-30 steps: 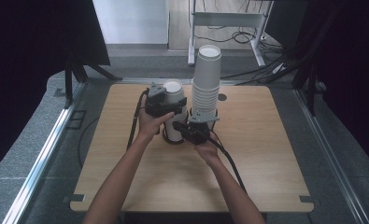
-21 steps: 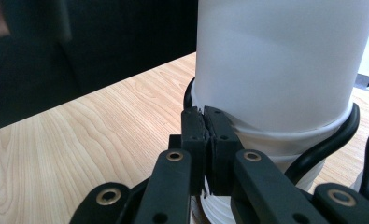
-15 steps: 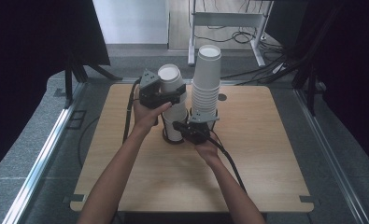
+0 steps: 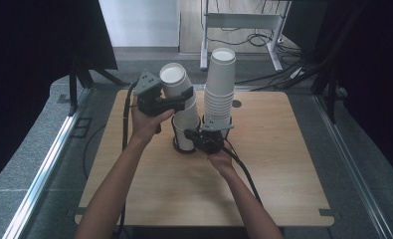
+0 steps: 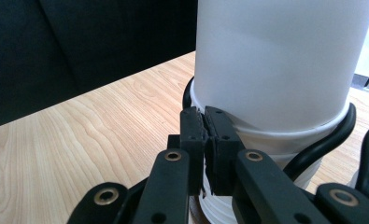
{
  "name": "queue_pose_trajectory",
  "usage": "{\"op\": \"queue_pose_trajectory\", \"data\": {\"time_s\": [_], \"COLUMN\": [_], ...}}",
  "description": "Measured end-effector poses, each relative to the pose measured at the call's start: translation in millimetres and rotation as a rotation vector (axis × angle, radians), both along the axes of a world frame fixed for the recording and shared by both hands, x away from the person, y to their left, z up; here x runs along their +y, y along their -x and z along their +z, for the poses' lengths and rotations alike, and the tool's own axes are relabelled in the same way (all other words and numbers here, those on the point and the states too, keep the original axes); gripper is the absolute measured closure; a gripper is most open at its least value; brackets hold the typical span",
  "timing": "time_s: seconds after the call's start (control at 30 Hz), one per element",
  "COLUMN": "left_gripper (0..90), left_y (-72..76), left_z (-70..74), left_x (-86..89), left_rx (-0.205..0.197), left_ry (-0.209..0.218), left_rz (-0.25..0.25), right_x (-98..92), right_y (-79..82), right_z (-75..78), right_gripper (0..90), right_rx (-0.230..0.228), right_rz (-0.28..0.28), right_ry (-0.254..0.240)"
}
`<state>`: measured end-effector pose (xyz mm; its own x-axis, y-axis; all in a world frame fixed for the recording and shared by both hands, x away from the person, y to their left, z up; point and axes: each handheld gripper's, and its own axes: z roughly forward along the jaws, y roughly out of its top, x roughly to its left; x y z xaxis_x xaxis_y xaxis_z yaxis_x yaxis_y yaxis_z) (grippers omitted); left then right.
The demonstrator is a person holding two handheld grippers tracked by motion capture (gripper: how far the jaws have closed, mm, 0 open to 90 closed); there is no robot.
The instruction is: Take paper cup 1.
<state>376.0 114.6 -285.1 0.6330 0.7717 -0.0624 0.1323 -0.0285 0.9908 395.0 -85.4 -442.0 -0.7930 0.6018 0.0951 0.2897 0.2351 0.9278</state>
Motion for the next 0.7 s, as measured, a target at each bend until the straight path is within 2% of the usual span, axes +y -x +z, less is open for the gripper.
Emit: {"op": "queue_pose_trajectory", "data": {"time_s": [0.2,0.33,0.53,0.63,0.7], "left_gripper": [16.2,16.1,16.1,16.1,16.1], "left_y": [14.9,21.2,34.7,39.6,42.6], "left_z": [-1.0,-4.9,-21.9,-29.8,-34.1], "left_x": [2.8,3.6,7.9,7.3,6.8], "left_rx": [-0.018,-0.005,0.027,0.033,0.034], "left_ry": [-0.012,-0.024,-0.021,-0.029,-0.039], "left_rz": [-0.031,-0.038,-0.060,-0.069,-0.073], "right_x": [-1.5,-2.8,-10.1,-16.3,-20.4], "right_y": [-0.2,0.5,4.9,10.1,13.3], "right_z": [1.4,2.3,3.2,4.7,5.8], "right_gripper": [85.5,83.2,76.6,72.4,69.9], "right_rx": [-0.014,-0.016,-0.025,-0.048,-0.066], "right_rz": [-0.005,-0.007,-0.010,-0.003,-0.002], "right_ry": [0.004,0.011,0.009,0.002,0.018]}}
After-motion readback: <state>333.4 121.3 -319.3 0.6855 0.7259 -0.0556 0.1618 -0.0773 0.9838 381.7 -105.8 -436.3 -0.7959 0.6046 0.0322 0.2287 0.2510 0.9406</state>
